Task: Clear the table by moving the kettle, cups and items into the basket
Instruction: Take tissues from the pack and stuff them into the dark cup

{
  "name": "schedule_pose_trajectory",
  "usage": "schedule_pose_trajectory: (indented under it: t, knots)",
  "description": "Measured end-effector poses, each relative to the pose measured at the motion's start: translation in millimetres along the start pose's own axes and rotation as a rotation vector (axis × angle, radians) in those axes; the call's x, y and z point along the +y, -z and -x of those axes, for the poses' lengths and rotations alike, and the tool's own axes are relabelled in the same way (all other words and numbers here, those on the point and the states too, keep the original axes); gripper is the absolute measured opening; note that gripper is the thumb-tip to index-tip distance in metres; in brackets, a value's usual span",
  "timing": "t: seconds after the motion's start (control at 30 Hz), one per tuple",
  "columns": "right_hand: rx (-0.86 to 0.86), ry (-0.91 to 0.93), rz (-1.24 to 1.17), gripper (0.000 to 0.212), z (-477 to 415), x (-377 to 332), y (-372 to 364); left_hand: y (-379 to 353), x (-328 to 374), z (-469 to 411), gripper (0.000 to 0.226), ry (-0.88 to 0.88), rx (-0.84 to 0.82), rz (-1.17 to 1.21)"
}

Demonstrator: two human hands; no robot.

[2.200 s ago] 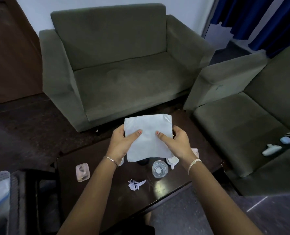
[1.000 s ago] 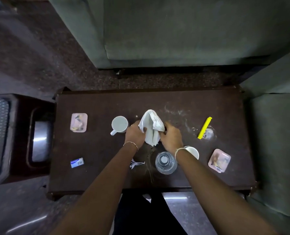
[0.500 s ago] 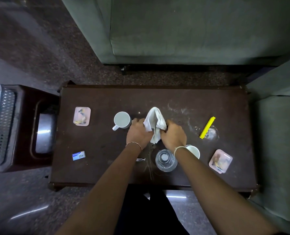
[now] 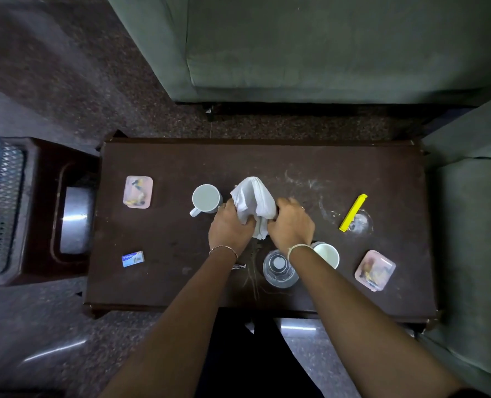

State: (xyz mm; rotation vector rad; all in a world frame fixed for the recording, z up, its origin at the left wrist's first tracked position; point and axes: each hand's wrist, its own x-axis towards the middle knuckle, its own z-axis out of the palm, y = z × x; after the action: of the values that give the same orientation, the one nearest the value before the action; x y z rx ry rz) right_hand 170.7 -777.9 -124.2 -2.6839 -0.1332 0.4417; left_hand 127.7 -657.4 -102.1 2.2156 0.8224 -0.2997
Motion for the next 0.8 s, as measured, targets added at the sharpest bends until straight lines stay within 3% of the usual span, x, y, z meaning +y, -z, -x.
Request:
schedule_pose_trajectory:
  t: [0.13, 0.27, 0.57, 0.7, 0.8]
  knots:
    - [-0.018, -0.090, -0.114, 0.019, 0.7, 1.5, 3.3, 6.5, -5.2, 2.9, 0.014, 0.022, 0.087, 0.071]
    - [-0.097, -0.093, -0.102, 0.031, -0.3, 4.3, 0.6, 4.7, -5.8, 3.6, 0.013, -0.025, 0.077, 0.079]
    - [-0.079, -0.010, 0.021, 0.025, -3.3, 8.0, -18.0, -4.8, -5.4, 2.4, 0.009, -0.029, 0.041, 0.016]
    - [-0.008, -0.031, -0.100, 0.043, 4.1, 4.9, -8.7, -3.4, -7.5, 2.6, 0.021, 0.025, 0.032, 0.013]
    - [0.105, 0.003, -0.170, 0.046, 12.0, 2.6, 1.0, 2.4, -4.9, 6.7, 0.038, -0.034, 0.084, 0.088]
